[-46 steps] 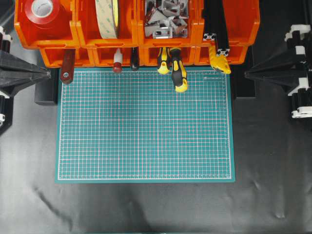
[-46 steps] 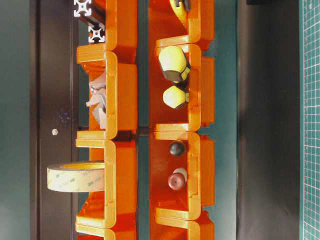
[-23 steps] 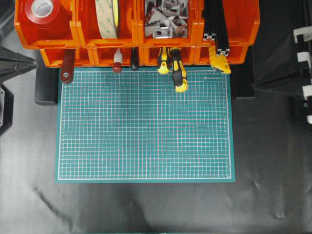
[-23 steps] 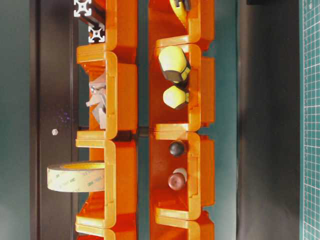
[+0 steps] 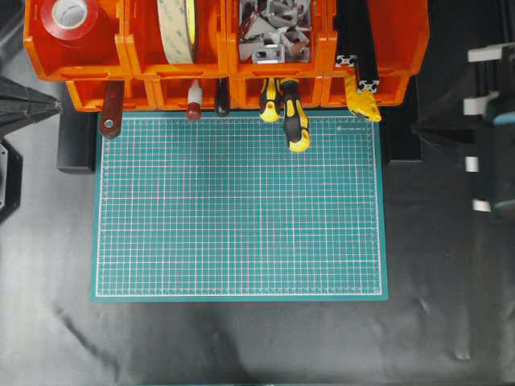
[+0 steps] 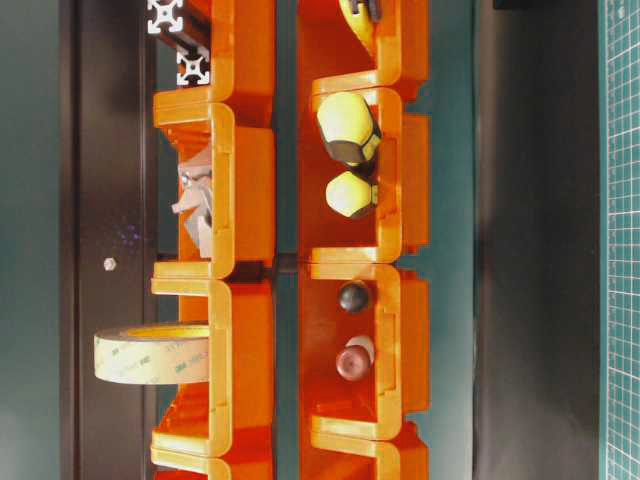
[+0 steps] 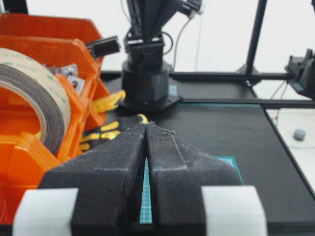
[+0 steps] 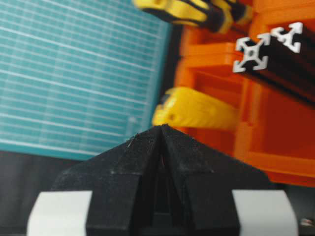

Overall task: Pick cutter from container rack with right arm.
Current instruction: 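Move the right gripper to the yellow box cutter in the rack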

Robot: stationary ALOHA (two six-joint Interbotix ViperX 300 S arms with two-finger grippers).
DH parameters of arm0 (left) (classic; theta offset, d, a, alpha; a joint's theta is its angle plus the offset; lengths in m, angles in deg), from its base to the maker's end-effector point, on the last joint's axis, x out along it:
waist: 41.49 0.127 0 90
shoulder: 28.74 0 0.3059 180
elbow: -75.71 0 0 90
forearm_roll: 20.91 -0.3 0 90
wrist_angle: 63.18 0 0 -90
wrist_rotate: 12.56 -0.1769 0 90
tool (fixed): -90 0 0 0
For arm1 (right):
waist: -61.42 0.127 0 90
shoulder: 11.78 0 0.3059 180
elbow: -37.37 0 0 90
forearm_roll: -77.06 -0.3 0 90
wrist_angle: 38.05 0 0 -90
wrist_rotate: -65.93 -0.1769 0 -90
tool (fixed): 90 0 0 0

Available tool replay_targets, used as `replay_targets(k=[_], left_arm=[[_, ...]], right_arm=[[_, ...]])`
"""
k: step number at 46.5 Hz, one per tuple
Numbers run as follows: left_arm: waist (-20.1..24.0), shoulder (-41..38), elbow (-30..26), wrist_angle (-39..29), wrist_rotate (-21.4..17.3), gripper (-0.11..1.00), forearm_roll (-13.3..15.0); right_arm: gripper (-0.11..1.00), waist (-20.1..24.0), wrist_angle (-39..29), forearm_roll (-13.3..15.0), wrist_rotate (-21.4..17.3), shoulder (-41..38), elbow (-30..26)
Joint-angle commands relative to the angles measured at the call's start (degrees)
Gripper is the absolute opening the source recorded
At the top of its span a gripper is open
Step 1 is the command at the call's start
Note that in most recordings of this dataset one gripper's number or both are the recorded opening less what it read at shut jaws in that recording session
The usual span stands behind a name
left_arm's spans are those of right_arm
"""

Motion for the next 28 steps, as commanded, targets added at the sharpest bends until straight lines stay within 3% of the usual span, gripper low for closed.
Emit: replay_targets(k=[1,5,9,19,24,28], left_arm=[[0.18,-0.44,-1.41,-0.62,0.18,0.00,-0.18],[0.18,-0.44,-1.49,-1.14,0.18,0.00,-0.26],[0.18,-0.26,-1.41,-1.23,0.18,0.00,-0.18],[0.09,-0.26,-1.49,-1.23,0.18,0.00,-0.18],[0.18,-0.26,-1.32,-1.32,-0.35,0.00,-0.18],[0.53,-0.09,-1.32,-2.02,-0.53,0.00,-0.18]], right_arm=[[0.02,3.52,-1.23,6.59,-5.01,-1.23,0.00],[0.02,5.63,-1.85,10.90,-9.14,-2.46,2.20],[0.02,6.59,-2.02,13.45,-11.25,-3.96,4.22],[0.04,6.06,-1.93,14.24,-11.34,-7.82,5.19],[0.26,4.83,-1.05,14.24,-11.43,-8.70,5.36],[0.54,3.87,-0.18,14.41,-11.43,-9.23,5.89]])
